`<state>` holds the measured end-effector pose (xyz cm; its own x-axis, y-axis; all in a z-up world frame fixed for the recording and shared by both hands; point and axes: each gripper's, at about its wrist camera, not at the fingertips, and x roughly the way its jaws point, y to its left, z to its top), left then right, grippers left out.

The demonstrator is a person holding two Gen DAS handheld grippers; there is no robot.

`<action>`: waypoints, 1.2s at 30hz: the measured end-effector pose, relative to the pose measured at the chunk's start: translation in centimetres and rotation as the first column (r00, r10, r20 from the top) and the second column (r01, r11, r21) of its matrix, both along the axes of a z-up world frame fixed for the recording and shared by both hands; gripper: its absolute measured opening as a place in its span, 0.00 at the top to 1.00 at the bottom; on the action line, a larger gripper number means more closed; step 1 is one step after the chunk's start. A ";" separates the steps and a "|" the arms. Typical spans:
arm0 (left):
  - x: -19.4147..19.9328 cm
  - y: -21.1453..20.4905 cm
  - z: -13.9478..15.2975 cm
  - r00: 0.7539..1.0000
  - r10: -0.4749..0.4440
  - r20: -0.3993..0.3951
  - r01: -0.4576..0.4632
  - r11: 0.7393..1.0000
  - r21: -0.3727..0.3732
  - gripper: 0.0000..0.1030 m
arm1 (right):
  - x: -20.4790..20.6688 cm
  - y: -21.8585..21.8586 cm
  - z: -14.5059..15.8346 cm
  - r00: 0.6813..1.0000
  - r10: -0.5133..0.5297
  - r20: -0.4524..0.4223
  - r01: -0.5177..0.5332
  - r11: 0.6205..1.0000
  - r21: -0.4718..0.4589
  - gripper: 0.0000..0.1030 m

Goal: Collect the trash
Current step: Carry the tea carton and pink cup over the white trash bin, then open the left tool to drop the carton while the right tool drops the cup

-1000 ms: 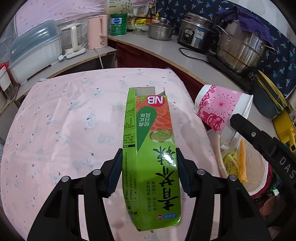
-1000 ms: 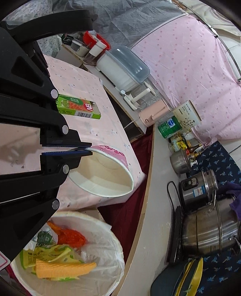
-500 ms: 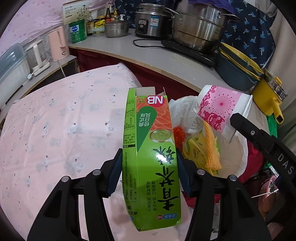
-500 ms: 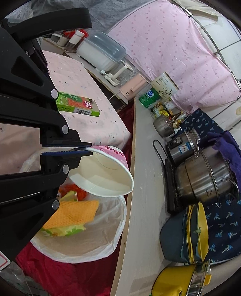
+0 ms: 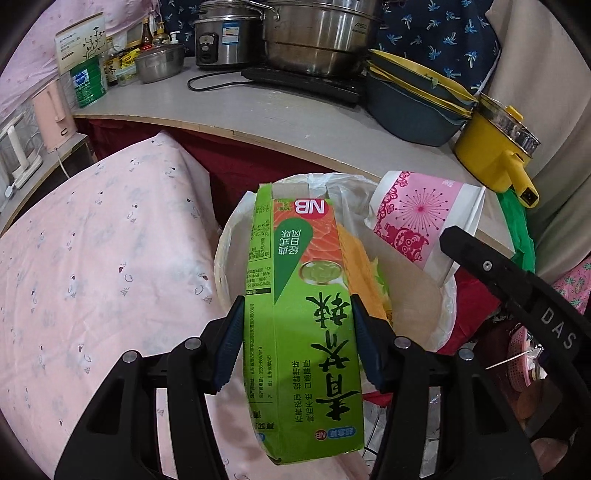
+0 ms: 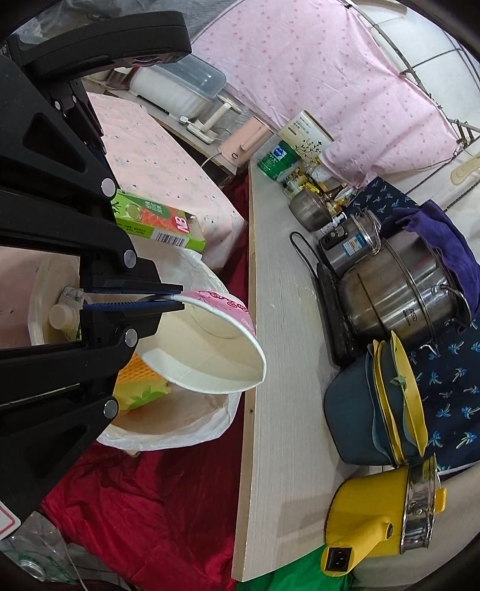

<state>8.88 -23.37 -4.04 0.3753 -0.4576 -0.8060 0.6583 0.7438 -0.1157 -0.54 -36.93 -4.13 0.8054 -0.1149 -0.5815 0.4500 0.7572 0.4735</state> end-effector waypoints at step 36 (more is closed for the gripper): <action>1.9 5.3 -0.3 0.984 0.177 -0.005 -0.177 0.984 -0.023 0.42 | 2.7 3.2 -0.5 0.995 0.091 -0.051 -0.093 0.995 -0.029 0.81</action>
<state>10.74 -18.02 -4.31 0.4498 -0.4026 -0.7973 0.5162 0.8456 -0.1358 2.19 -33.68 -4.62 0.7838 -0.0605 -0.6181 0.4000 0.8105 0.4279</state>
